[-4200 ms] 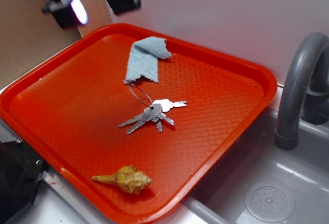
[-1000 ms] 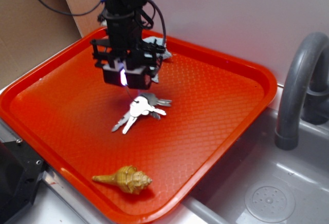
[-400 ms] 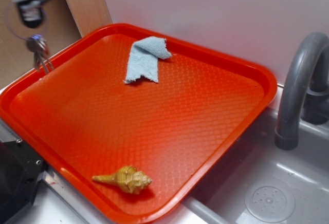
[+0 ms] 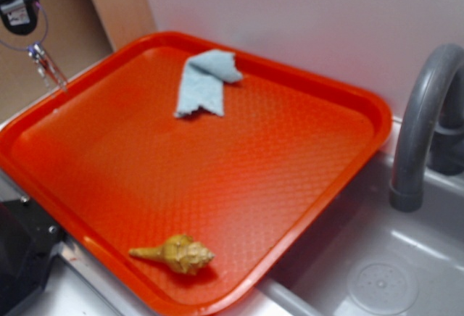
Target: Grab the silver keys.
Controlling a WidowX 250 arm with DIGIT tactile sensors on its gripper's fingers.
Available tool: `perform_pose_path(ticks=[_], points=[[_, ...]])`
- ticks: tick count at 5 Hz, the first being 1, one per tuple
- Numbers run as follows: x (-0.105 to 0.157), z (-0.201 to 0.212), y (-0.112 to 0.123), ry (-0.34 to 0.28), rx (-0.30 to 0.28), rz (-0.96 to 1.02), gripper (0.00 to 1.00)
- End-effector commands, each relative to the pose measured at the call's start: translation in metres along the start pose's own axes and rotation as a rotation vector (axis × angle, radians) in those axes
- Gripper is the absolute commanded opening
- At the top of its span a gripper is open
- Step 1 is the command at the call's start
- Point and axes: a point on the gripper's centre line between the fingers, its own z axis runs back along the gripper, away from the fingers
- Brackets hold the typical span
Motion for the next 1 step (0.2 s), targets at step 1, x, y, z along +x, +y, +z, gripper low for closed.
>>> perform_pose_path(ticks=[1], points=[[0.0118, -0.0077, 0.032, 0.007, -0.018, 0.148, 0.0]])
